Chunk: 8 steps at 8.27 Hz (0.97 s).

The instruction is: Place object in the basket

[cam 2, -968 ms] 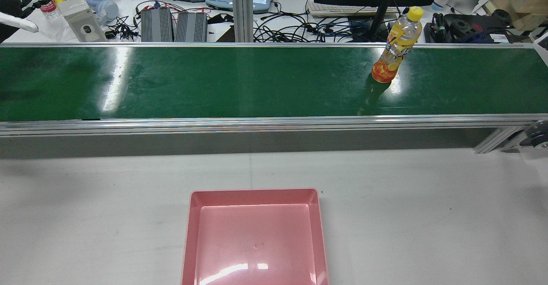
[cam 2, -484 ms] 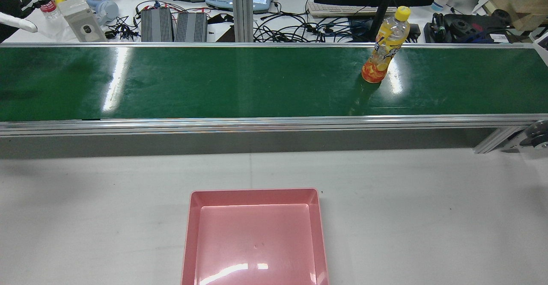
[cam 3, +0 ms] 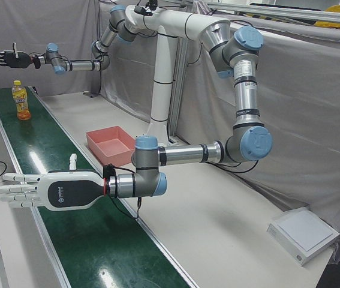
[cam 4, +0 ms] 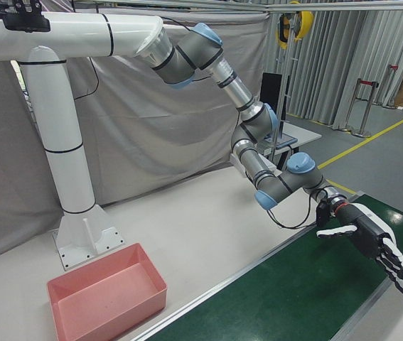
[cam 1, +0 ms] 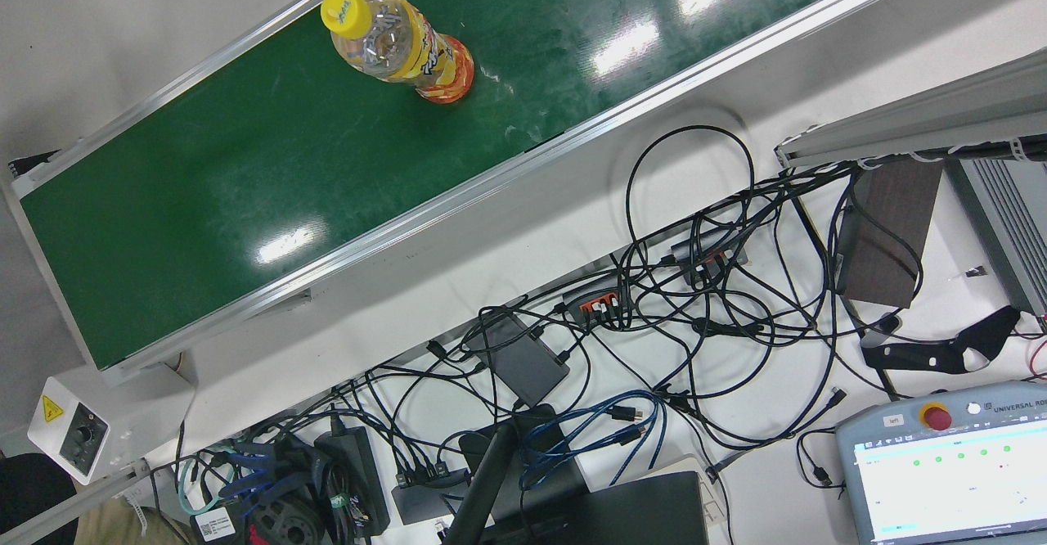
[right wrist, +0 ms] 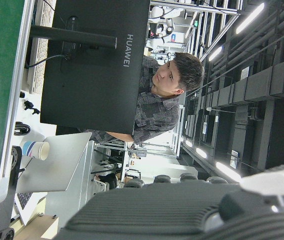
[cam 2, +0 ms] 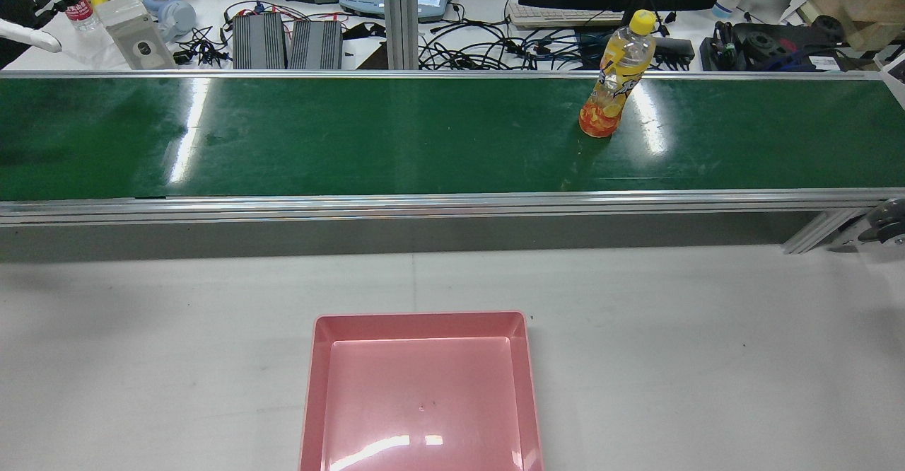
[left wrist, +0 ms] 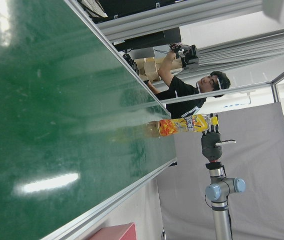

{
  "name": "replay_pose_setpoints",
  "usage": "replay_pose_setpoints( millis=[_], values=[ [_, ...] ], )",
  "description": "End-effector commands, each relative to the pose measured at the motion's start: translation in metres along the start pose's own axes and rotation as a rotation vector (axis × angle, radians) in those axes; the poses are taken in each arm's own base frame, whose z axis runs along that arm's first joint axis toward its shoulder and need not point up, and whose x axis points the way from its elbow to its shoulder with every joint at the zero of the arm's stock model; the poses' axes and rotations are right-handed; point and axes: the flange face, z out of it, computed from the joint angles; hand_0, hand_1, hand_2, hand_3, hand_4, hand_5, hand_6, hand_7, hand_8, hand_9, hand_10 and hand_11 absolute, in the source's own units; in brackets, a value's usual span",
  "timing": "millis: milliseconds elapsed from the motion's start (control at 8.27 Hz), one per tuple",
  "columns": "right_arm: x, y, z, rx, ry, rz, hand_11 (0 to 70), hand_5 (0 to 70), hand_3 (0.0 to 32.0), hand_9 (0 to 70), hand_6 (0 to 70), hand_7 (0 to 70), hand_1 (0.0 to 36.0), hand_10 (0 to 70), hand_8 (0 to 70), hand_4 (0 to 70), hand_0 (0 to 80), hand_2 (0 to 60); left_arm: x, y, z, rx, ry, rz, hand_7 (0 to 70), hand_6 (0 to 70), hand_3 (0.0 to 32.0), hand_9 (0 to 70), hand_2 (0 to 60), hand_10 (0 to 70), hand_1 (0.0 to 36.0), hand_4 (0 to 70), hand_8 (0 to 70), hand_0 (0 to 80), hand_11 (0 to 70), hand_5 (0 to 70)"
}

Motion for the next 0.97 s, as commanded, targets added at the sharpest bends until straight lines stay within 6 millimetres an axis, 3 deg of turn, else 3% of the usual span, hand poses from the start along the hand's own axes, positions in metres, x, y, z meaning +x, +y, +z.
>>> replay_pose_setpoints(
  millis=[0,847],
  values=[
    [0.000,0.001,0.000,-0.001,0.000,0.000,0.0,0.0,0.0,0.0,0.0,0.0,0.0,0.0,0.0,0.0,0.0,0.0,0.000,0.001,0.000,-0.003,0.000,0.000,0.0,0.0,0.0,5.7,0.0,3.2,11.2,13.3,2.5,57.3,6.4,9.2],
    [0.000,0.001,0.000,-0.002,0.000,0.000,0.0,0.0,0.0,0.0,0.0,0.0,0.0,0.0,0.0,0.0,0.0,0.0,0.007,0.017,0.003,-0.031,0.011,-0.004,0.0,0.0,0.0,5.9,0.0,3.4,11.6,12.7,2.7,57.2,6.8,8.8]
  ],
)
